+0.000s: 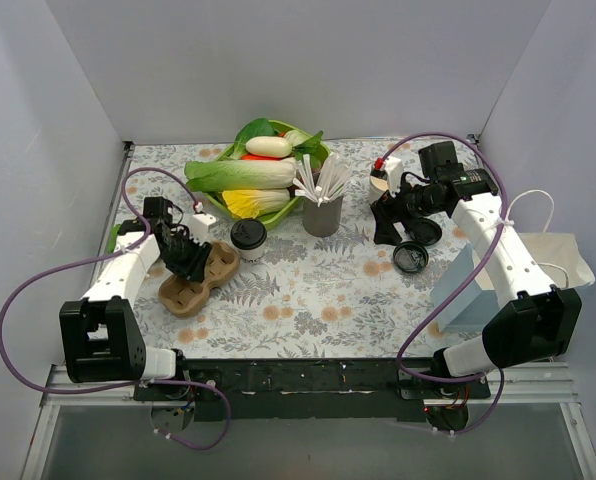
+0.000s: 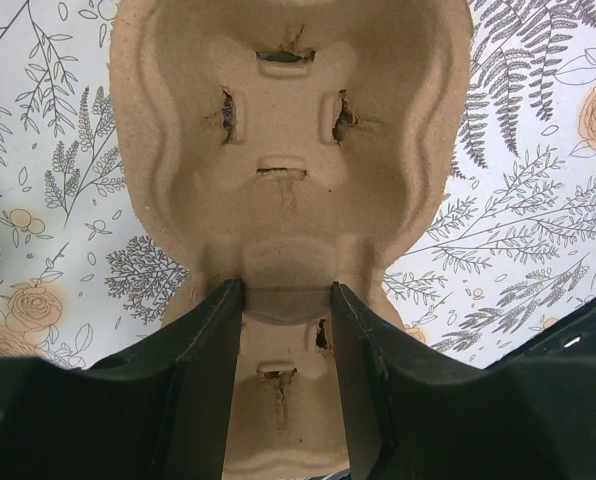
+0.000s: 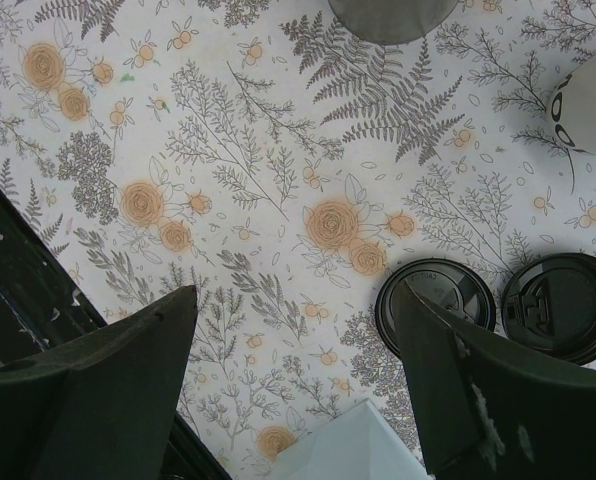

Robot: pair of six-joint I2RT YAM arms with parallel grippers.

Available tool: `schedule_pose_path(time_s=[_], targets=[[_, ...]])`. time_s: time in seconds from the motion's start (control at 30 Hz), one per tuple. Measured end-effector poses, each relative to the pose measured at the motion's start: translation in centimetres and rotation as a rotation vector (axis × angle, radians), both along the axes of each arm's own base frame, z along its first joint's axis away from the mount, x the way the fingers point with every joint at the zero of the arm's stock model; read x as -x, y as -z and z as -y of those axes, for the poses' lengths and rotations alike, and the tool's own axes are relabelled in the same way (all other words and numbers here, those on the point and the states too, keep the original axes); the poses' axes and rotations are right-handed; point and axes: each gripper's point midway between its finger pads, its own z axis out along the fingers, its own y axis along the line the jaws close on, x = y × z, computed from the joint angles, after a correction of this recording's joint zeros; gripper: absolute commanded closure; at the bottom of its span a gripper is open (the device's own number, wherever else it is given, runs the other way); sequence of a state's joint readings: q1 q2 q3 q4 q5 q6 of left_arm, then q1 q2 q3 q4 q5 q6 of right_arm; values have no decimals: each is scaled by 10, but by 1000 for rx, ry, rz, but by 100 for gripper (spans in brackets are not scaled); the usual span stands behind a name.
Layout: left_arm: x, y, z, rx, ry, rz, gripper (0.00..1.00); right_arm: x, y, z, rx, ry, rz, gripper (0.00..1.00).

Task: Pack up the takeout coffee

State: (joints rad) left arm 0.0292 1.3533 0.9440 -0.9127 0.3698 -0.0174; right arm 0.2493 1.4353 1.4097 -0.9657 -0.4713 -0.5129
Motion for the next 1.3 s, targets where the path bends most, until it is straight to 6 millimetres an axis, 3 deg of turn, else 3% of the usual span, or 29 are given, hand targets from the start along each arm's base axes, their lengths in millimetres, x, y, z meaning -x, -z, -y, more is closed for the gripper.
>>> schedule_pose_path(time_s=[0.03, 0.13, 0.27, 0.5, 0.63, 0.87, 1.0, 1.3], targets=[[0, 0, 0, -2, 1, -1, 92, 0, 0, 0, 1, 1, 0, 13], [2, -1, -2, -12, -1, -6, 100, 0, 0, 0, 2, 1, 1, 13], [11, -6, -9, -35, -20, -37, 100, 0, 0, 1, 5, 3, 1, 13], [9, -33, -32, -70, -135, 17, 100, 0, 0, 1, 4, 2, 1, 13], [11, -35, -37, -54, -223, 2, 100, 0, 0, 1, 4, 3, 1, 12], [15, -40, -32, -25, -233, 37, 100, -1, 2, -1, -1, 0, -10, 12], [30, -52, -26, -14, -202, 79, 100, -2, 6, -1, 0, 2, -26, 12], [13, -54, -7, 142, -277, -38, 100, -1, 6, -2, -6, 4, -33, 11]])
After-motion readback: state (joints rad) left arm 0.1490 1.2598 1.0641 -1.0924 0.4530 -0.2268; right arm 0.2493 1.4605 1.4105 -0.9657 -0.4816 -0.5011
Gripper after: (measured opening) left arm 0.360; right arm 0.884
